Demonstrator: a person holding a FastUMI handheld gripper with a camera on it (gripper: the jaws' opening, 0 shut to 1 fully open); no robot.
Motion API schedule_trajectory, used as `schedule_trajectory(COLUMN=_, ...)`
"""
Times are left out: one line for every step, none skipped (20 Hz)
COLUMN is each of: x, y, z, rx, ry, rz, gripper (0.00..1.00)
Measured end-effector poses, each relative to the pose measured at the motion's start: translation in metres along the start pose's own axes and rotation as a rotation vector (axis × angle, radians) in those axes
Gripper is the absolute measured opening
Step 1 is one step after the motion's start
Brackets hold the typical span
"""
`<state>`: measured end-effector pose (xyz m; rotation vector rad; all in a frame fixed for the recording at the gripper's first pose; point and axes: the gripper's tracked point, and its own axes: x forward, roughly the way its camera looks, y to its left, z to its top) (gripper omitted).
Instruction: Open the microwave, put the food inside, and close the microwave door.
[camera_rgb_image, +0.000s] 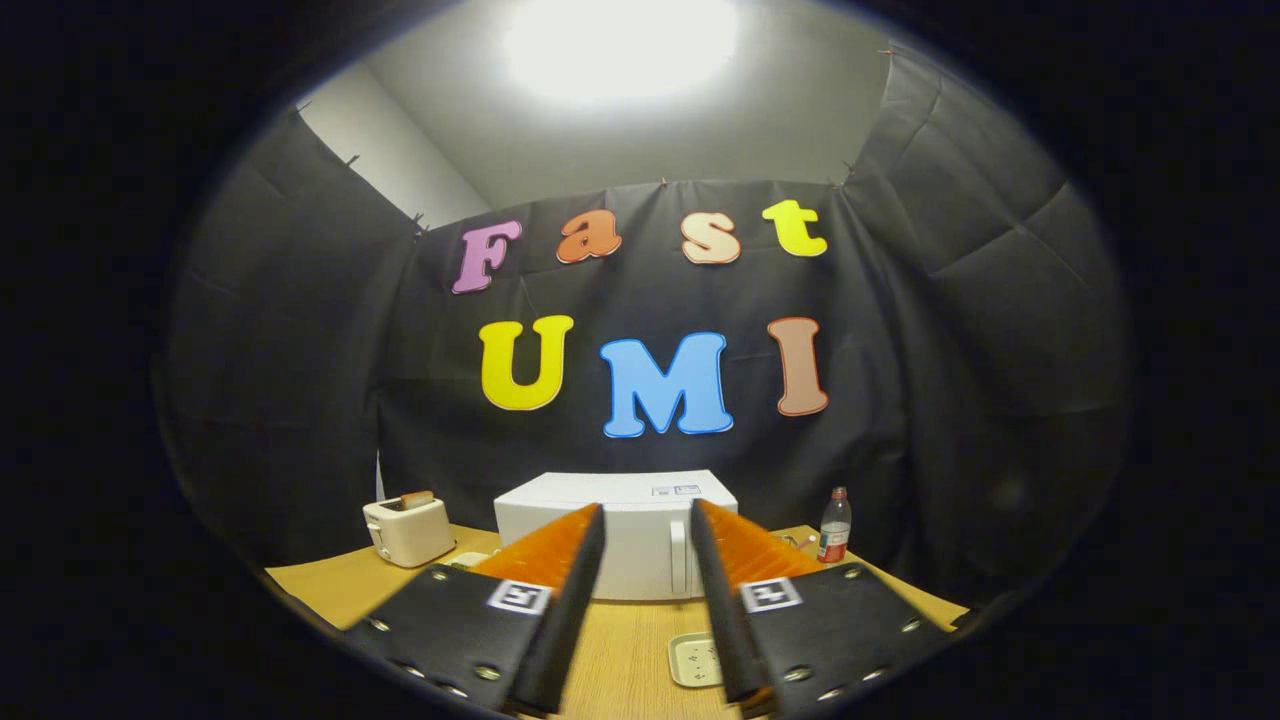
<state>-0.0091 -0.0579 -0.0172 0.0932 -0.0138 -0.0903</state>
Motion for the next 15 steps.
schedule_trajectory(x=0.004, y=0.003, z=0.000, rx=-0.016, ry=0.009, rz=-0.012, gripper=0.85)
schedule_trajectory(x=0.008, y=0.007, z=0.000, rx=-0.041, ry=0.012, rz=-0.018, gripper=0.87)
schedule_trajectory(x=0.010, y=0.009, z=-0.001, rx=-0.067, ry=0.016, rz=-0.023, gripper=0.88)
schedule_trajectory(x=0.012, y=0.012, z=-0.002, rx=-0.084, ry=0.019, rz=-0.026, gripper=0.90)
schedule_trajectory(x=0.013, y=0.017, z=-0.003, rx=-0.095, ry=0.021, rz=-0.017, gripper=0.97)
schedule_trajectory(x=0.013, y=0.023, z=-0.003, rx=-0.098, ry=0.020, rz=-0.004, gripper=0.97)
schedule_trajectory(x=0.015, y=0.024, z=-0.005, rx=-0.098, ry=0.022, rz=0.003, gripper=0.97)
schedule_trajectory(x=0.015, y=0.026, z=-0.005, rx=-0.097, ry=0.025, rz=0.008, gripper=0.96)
schedule_trajectory(x=0.015, y=0.026, z=-0.007, rx=-0.098, ry=0.028, rz=0.011, gripper=0.96)
schedule_trajectory(x=0.015, y=0.025, z=-0.007, rx=-0.097, ry=0.026, rz=0.010, gripper=0.96)
schedule_trajectory(x=0.015, y=0.025, z=-0.007, rx=-0.096, ry=0.024, rz=0.009, gripper=0.96)
schedule_trajectory(x=0.016, y=0.025, z=-0.006, rx=-0.093, ry=0.023, rz=0.009, gripper=0.96)
schedule_trajectory(x=0.017, y=0.026, z=-0.007, rx=-0.089, ry=0.023, rz=0.011, gripper=0.96)
schedule_trajectory(x=0.017, y=0.026, z=-0.007, rx=-0.088, ry=0.025, rz=0.013, gripper=0.96)
schedule_trajectory(x=0.017, y=0.026, z=-0.008, rx=-0.090, ry=0.026, rz=0.013, gripper=0.96)
